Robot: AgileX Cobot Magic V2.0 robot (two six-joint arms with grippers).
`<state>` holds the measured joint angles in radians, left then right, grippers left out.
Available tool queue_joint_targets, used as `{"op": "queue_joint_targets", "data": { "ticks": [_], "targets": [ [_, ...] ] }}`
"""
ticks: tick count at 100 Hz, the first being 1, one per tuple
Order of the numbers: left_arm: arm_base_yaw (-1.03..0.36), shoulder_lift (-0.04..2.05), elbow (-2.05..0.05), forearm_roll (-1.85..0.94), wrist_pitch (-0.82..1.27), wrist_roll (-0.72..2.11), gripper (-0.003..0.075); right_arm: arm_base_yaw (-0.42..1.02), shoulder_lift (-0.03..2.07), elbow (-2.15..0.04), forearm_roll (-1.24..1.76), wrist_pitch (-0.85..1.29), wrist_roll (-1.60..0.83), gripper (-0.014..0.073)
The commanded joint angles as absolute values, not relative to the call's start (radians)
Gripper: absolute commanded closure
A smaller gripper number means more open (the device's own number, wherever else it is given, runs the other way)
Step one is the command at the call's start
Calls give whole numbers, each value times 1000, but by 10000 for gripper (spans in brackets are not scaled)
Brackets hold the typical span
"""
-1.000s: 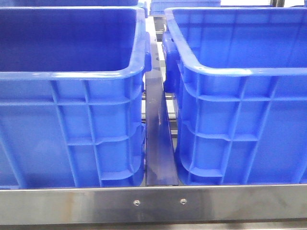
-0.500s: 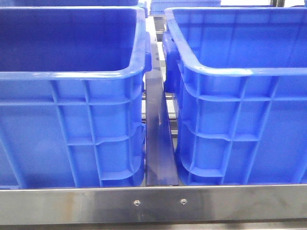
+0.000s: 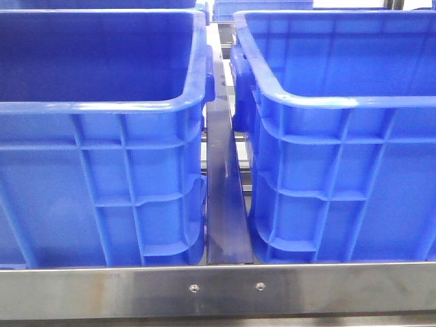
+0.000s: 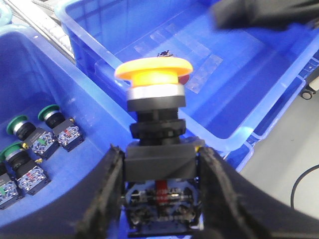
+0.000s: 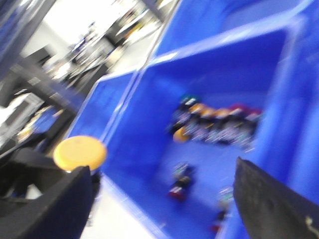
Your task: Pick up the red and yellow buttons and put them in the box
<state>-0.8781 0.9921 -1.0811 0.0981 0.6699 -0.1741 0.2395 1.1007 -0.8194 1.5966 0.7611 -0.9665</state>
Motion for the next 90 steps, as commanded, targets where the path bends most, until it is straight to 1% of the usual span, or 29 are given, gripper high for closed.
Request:
{"op": "queue_joint_targets", "data": {
  "ticks": [1, 14, 28, 47, 64, 69, 73, 83, 88, 90],
  "targets": [
    [-886, 977, -1109, 89, 595, -180, 739, 264, 1161, -898, 1679, 862, -978, -8],
    [-886, 977, -1109, 87, 595, -180, 739, 312, 1244, -971, 1700, 904, -978, -8],
    [-886, 978, -1109, 87, 595, -180, 739, 377, 1287, -1029, 1704, 912, -978, -8],
    [-886, 978, -1109, 87, 595, -180, 739, 451, 1308, -1079, 1714, 911, -978, -8],
    [-886, 979, -1109, 87, 595, -180, 739, 483, 1309, -1089, 1721, 898, -978, -2],
    [-886, 979, -1109, 87, 595, -180, 739, 483, 1309, -1089, 1721, 896, -978, 27],
    [-886, 979, -1109, 87, 595, -180, 739, 483, 1309, -1089, 1721, 895, -978, 76],
    [-886, 979, -1109, 87, 595, -180, 739, 483, 1309, -1089, 1721, 894, -978, 246],
    [-886, 979, -1109, 87, 595, -180, 739, 483, 1309, -1089, 1721, 894, -978, 350],
    [-886, 979, -1109, 87, 595, -180, 739, 483, 1309, -1089, 1721, 894, -978, 373]
  ]
}}
